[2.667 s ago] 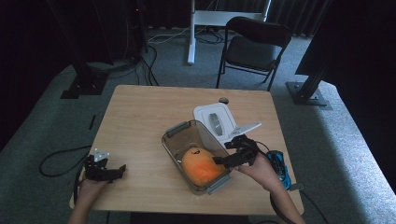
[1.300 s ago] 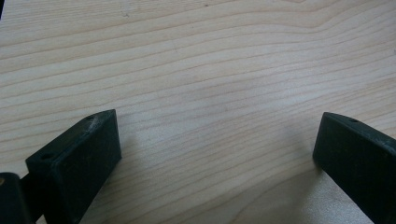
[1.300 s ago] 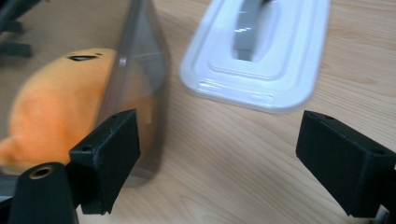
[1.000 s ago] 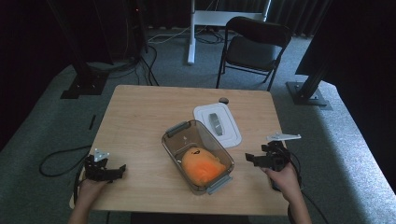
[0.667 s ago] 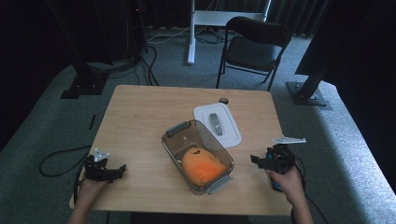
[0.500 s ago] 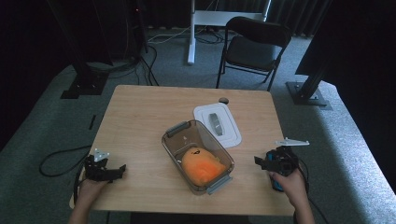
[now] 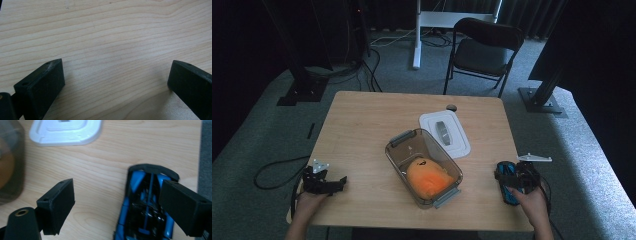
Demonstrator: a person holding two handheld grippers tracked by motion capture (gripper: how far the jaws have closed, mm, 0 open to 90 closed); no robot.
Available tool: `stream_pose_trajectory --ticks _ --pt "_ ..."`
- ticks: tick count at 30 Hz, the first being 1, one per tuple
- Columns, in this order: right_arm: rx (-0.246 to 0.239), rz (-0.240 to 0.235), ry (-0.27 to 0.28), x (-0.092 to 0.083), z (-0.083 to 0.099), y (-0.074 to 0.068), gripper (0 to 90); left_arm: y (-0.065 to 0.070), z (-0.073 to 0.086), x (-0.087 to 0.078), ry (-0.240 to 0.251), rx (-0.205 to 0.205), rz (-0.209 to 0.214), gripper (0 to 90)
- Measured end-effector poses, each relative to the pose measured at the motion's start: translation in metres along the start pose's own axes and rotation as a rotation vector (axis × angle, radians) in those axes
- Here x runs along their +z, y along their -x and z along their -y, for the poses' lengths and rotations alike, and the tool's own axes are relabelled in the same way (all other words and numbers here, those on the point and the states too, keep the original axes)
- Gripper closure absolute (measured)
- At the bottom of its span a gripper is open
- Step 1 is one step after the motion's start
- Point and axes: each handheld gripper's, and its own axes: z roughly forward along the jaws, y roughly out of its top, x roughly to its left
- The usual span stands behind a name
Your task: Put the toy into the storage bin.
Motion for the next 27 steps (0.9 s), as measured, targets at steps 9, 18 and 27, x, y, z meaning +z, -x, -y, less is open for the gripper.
stream_pose_trajectory --ticks 9,18,27 --pt "0.035 0.068 -0.026 0.008 0.013 0.013 12.1 0.0 0.0 0.0 0.0 -0.001 0.0 1.3" --pt "0.064 0.128 -0.071 0.021 0.024 0.024 12.1 0.0 0.0 0.0 0.0 0.0 0.0 1.3" --pt "0.076 0.154 -0.097 0.032 0.029 0.026 12.1 0.0 0.0 0.0 0.001 -0.001 0.0 1.3"
